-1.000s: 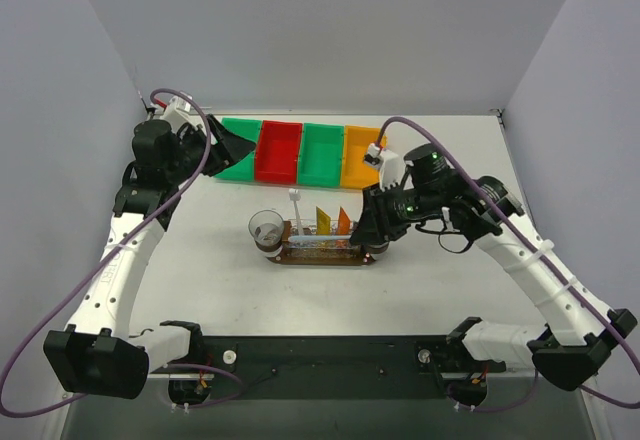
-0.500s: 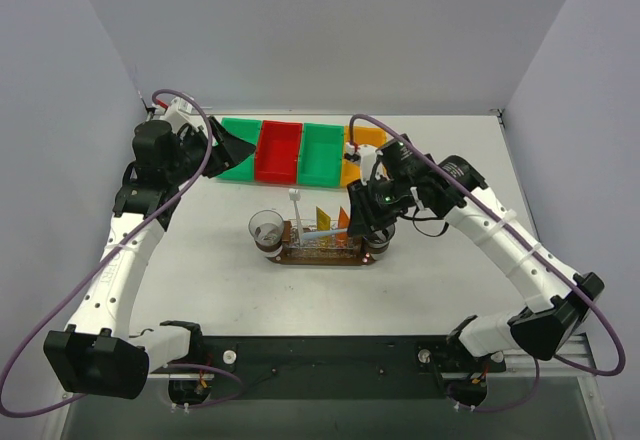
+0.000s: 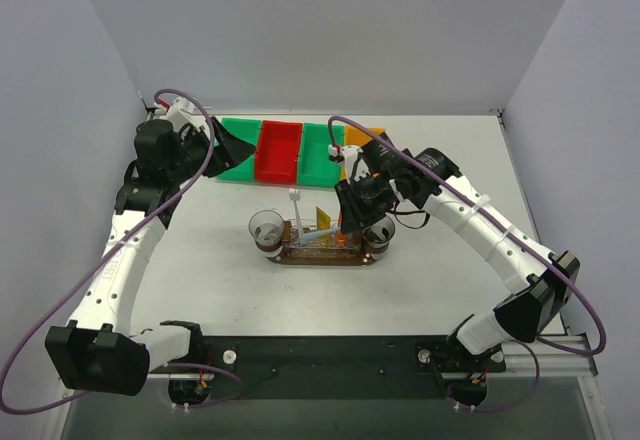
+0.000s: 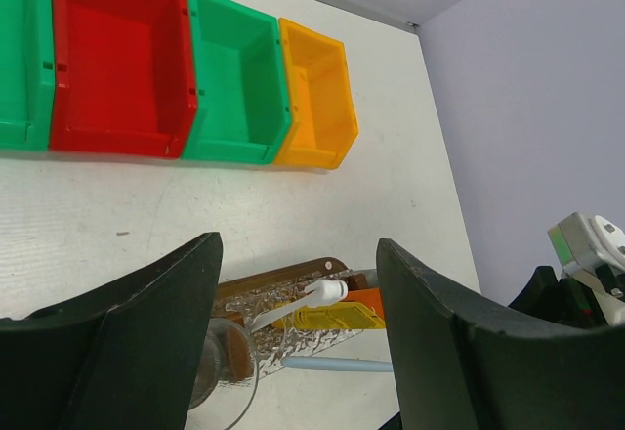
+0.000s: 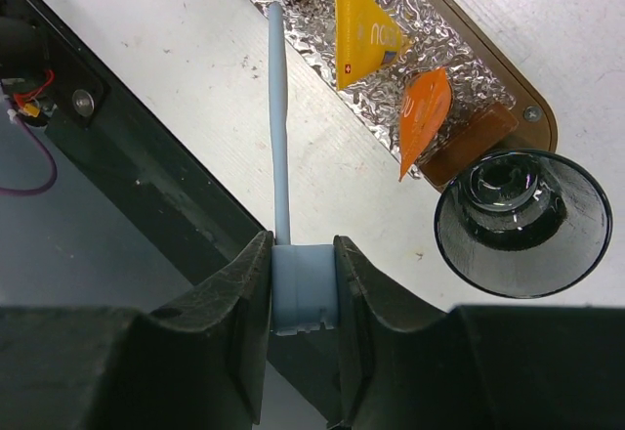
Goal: Prepare toiletry sets of a toothbrush and toothpaste on the tray
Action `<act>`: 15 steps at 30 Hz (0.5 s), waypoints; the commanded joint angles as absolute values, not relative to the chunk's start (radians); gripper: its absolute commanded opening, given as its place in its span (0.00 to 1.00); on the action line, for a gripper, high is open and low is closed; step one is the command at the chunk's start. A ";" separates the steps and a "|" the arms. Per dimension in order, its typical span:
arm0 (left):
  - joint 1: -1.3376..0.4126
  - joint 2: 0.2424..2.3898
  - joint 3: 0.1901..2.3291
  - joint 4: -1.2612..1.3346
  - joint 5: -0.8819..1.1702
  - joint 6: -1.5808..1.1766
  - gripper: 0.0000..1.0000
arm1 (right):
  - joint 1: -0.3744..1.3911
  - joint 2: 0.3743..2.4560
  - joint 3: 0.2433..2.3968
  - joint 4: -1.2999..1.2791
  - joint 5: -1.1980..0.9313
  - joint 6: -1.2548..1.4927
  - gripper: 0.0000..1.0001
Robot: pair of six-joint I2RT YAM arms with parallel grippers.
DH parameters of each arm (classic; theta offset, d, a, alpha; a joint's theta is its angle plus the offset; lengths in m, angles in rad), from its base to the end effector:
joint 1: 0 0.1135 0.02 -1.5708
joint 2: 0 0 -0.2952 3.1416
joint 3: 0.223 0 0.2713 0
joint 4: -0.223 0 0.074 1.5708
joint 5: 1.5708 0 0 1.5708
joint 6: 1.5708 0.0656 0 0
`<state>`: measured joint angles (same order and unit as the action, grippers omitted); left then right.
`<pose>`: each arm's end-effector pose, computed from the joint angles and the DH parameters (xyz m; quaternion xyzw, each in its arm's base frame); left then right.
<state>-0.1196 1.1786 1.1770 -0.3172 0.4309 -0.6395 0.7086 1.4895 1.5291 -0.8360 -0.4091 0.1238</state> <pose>0.2933 -0.0628 0.4040 -0.0824 0.7972 -0.3730 0.4674 0.2502 0.2488 0.3822 -0.3348 0.8461 0.3215 0.2621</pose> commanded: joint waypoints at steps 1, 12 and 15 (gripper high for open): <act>-0.109 1.186 1.216 -0.298 0.446 -0.618 0.75 | 0.719 1.516 1.581 -0.861 -0.379 0.092 0.00; -0.100 1.200 1.224 -0.291 0.448 -0.618 0.75 | 0.726 1.572 1.601 -0.853 -0.376 0.066 0.00; -0.097 1.204 1.226 -0.288 0.451 -0.618 0.75 | 0.730 1.577 1.597 -0.842 -0.377 0.061 0.00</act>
<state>-0.1070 1.1992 1.1770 -0.3172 0.4347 -0.6384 0.7162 1.5692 1.5616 -0.8337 -0.3882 0.0803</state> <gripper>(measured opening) 0.745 0.233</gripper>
